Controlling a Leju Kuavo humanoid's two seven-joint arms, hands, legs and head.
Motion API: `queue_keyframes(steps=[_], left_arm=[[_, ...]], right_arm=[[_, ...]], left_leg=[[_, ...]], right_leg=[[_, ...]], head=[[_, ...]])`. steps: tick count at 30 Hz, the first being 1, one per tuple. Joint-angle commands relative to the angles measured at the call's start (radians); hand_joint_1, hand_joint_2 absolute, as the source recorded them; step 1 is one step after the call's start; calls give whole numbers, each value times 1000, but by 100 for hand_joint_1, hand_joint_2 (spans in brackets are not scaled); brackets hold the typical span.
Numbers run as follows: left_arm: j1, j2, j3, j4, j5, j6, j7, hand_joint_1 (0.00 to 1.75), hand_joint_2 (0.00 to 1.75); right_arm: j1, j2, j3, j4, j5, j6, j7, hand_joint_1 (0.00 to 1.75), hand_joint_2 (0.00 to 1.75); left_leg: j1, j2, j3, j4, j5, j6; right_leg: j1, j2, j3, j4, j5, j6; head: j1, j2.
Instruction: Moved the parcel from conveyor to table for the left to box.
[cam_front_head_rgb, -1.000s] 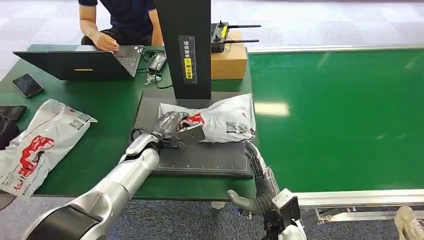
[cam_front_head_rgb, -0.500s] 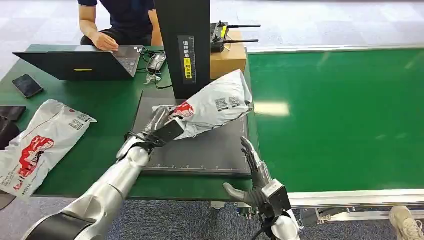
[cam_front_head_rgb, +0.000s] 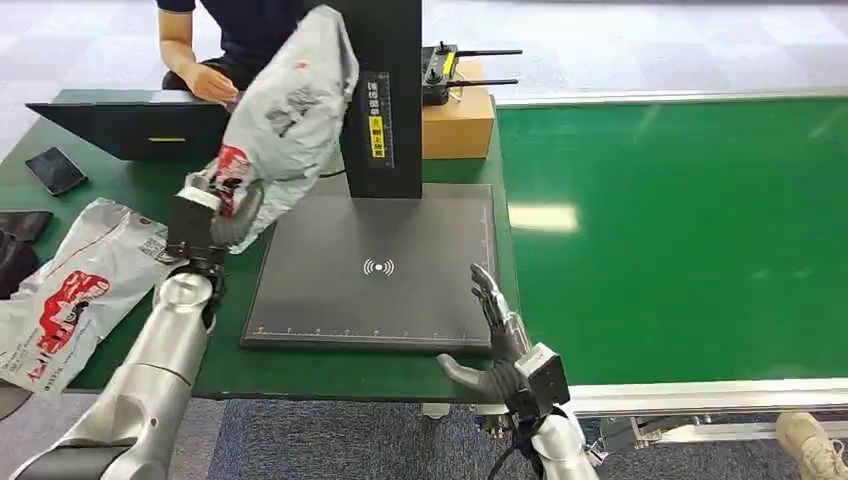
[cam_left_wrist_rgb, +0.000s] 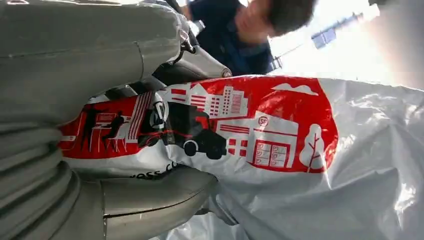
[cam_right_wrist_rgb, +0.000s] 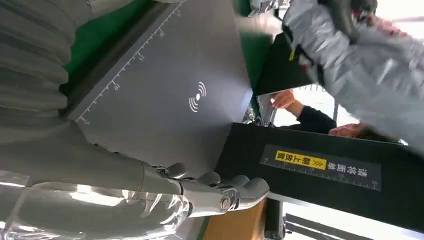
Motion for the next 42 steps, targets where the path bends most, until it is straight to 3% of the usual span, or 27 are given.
queue_keyframes(steps=[1,6,12,16,17,18,20,29,31,33,34,35,37,42], left_arm=[[-67,103,161,29,-27,179,61,175,175],[-110,174,176,139,-91,301,97,175,175],[-179,247,163,245,-202,435,235,175,175],[-243,275,178,249,-345,476,418,175,175],[-241,279,216,188,-549,476,602,175,175],[-241,279,216,188,-549,476,602,175,175],[-287,306,232,228,-675,476,715,175,175],[-323,337,324,284,-873,476,877,175,175],[-324,339,324,285,-896,476,898,155,175],[-331,341,341,304,-901,476,912,157,175],[-344,348,349,337,-903,476,920,141,175],[-350,347,355,346,-898,468,913,49,175],[-356,341,359,349,-894,464,902,0,175],[-349,284,386,334,-863,468,810,0,175]], right_arm=[[-78,-28,65,117,-41,-27,-3,0,175],[-68,-46,77,107,-79,-52,-3,0,175],[-78,-62,97,105,-114,-54,-3,0,175],[-54,-71,110,74,-127,-79,-3,0,175],[-46,-72,114,69,-129,-83,-3,0,175],[-46,-72,114,69,-129,-83,-3,0,175],[-45,-70,119,74,-131,-88,-3,0,175],[-14,-70,126,55,-138,-110,-3,0,175],[-3,-69,122,45,-137,-109,-3,0,175],[4,-65,116,37,-131,-105,-3,0,175],[6,-61,110,34,-126,-101,-3,0,175],[6,-58,106,32,-124,-100,-3,0,175],[6,-54,100,30,-119,-100,-3,0,175],[32,-33,57,-3,-74,-84,-3,0,175]], left_leg=[[1,4,0,0,0,-2],[2,1,1,0,0,-4],[2,2,0,0,0,-4],[3,0,-1,1,0,-3],[2,-1,-1,1,0,-2],[2,-1,-1,1,0,-2],[3,-2,-1,1,0,-4],[2,-1,0,0,1,-4],[2,0,0,0,0,-3],[2,-1,0,0,1,-2],[2,-2,0,0,1,-4],[2,-1,0,0,0,-3],[2,-1,0,0,1,-4],[2,-4,0,0,1,-3]], right_leg=[[1,4,0,0,1,1],[2,2,1,-1,1,2],[1,3,0,0,1,1],[2,1,-1,0,0,1],[2,-1,-1,0,0,1],[2,-1,-1,0,0,1],[2,0,0,0,0,2],[2,1,1,-1,0,2],[1,1,0,0,0,1],[1,0,0,-1,0,1],[2,-1,1,-1,0,1],[2,0,0,0,0,1],[2,0,1,-1,0,2],[1,-3,1,-1,0,2]], head=[[-1,0],[0,0],[0,0],[0,0],[0,0],[0,0],[0,0],[0,0],[0,0],[0,0],[0,0],[0,0],[0,0],[0,0]])
